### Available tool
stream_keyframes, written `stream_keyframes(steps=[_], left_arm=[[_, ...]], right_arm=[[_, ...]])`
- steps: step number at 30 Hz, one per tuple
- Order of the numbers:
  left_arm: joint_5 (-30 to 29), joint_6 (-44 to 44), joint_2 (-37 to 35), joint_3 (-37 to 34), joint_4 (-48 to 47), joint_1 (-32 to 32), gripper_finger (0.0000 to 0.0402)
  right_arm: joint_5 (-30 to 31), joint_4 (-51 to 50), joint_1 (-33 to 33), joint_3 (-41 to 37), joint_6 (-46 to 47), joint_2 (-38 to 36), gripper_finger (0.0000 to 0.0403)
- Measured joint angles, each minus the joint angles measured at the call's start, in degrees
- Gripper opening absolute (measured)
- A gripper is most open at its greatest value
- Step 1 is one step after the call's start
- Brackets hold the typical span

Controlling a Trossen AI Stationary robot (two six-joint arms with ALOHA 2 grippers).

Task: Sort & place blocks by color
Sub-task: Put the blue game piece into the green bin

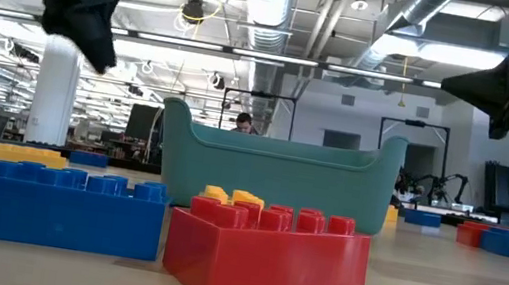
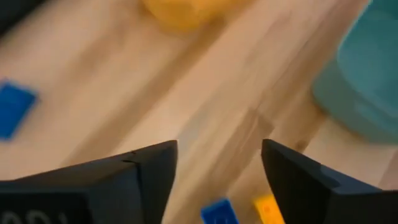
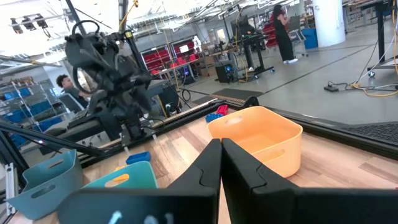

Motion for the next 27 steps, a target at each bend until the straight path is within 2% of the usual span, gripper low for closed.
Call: stream_keyframes(steps=[4,7,16,22,27], left_arm=[[2.1,-8.7,3.2,-0.8,-4.4,-1.9,0.0255],[3.1,-13.7,4.6,-1.4,-7.0,-4.2,0.0263],[6.5,-26.7,5.4,-8.9,-1.1,-10.6,0.0259],[6.4,-28.4,5.4,-12.9,6.7,-11.8,0.0258],[6.1,-28.4,5.4,-15.3,6.5,-11.8,0.0258]], right_arm=[[0.0,0.0,0.0,0.0,0.0,0.0,0.0035],[0.0,0.0,0.0,0.0,0.0,0.0,0.0035],[0.0,0.0,0.0,0.0,0.0,0.0,0.0035],[0.0,0.0,0.0,0.0,0.0,0.0,0.0035],[0.0,0.0,0.0,0.0,0.0,0.0,0.0035]])
